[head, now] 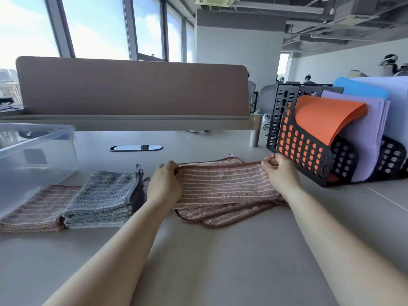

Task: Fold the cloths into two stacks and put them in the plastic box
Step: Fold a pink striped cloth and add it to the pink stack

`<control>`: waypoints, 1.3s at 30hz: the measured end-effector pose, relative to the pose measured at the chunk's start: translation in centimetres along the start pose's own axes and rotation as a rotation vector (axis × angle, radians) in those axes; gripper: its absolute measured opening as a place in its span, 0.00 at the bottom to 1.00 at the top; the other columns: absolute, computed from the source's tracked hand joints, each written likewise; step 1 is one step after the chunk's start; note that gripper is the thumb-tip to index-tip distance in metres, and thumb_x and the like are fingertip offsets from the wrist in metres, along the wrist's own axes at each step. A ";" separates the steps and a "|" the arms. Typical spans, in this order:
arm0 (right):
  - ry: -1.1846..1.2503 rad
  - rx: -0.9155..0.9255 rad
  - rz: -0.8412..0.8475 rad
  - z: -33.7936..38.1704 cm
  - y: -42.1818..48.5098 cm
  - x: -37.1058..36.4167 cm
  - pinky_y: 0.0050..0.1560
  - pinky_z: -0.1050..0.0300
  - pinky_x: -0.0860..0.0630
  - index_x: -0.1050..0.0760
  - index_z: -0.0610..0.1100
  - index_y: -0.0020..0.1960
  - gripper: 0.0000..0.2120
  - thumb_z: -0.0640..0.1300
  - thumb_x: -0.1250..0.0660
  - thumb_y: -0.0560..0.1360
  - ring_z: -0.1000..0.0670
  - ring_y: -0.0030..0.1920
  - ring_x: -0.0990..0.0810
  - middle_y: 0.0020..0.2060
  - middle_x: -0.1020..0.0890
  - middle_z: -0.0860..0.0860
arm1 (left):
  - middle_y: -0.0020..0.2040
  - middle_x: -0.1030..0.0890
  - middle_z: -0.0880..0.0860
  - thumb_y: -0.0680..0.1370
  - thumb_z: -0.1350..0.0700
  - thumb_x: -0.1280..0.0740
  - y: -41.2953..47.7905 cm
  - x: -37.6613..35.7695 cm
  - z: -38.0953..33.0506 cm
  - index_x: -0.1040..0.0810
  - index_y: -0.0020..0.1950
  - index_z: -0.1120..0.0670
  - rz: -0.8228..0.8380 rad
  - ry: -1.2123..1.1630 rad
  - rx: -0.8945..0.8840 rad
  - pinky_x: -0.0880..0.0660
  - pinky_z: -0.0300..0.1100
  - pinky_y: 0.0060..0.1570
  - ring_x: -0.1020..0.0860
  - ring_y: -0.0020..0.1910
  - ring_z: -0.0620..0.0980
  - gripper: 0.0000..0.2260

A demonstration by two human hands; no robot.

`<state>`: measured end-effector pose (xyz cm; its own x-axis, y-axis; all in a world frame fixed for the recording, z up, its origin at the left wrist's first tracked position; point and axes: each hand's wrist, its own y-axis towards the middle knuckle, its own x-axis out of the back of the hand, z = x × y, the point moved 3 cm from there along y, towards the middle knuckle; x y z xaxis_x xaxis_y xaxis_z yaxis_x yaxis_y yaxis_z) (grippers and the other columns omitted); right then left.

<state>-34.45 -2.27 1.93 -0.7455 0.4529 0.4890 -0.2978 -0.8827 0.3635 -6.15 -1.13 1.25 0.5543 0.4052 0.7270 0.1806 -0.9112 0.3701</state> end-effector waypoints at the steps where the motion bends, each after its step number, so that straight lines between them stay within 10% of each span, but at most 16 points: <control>1: -0.017 -0.013 0.030 -0.3 0.3 -0.7 0.45 0.55 0.28 0.26 0.44 0.53 0.07 0.46 0.38 0.78 0.48 0.45 0.23 0.48 0.20 0.49 | 0.59 0.24 0.58 0.80 0.53 0.41 0.1 -0.6 0.4 0.27 0.61 0.56 0.025 0.055 0.027 0.28 0.49 0.51 0.25 0.55 0.60 0.12; 8: -0.121 -0.010 0.242 -1.4 1.1 -2.6 0.47 0.55 0.30 0.26 0.43 0.51 0.06 0.45 0.35 0.77 0.46 0.49 0.23 0.48 0.20 0.48 | 0.59 0.23 0.57 0.79 0.49 0.40 0.1 -1.1 1.5 0.25 0.61 0.53 0.087 0.251 0.036 0.30 0.49 0.56 0.28 0.60 0.61 0.14; 17: 0.447 0.020 0.078 0.3 0.0 1.7 0.52 0.57 0.26 0.21 0.46 0.42 0.03 0.40 0.32 0.74 0.53 0.43 0.20 0.40 0.17 0.51 | 0.40 0.18 0.52 0.75 0.49 0.31 -0.8 2.3 0.4 0.20 0.44 0.56 -0.059 -0.510 0.044 0.28 0.41 0.36 0.22 0.38 0.48 0.10; 22: 0.647 0.002 0.032 1.1 -0.5 2.6 0.52 0.51 0.22 0.20 0.47 0.39 0.05 0.39 0.30 0.73 0.51 0.41 0.19 0.35 0.16 0.53 | 0.35 0.21 0.46 0.77 0.52 0.33 -1.8 3.8 -0.4 0.21 0.42 0.54 -0.179 -0.530 -0.014 0.32 0.30 0.29 0.25 0.33 0.41 0.08; 39: 0.426 0.158 0.042 1.1 -0.7 2.8 0.46 0.65 0.28 0.22 0.50 0.44 0.05 0.42 0.34 0.76 0.56 0.44 0.22 0.42 0.19 0.53 | 0.55 0.20 0.53 0.79 0.58 0.37 -1.7 3.4 -0.1 0.20 0.59 0.53 -0.221 -0.305 -0.185 0.31 0.39 0.51 0.23 0.51 0.50 0.11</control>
<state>-35.64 -0.26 3.92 -0.9436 0.2959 0.1486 -0.1919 -0.8544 0.4829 -4.66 1.79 3.22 0.7392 0.5233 0.4241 0.1886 -0.7652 0.6155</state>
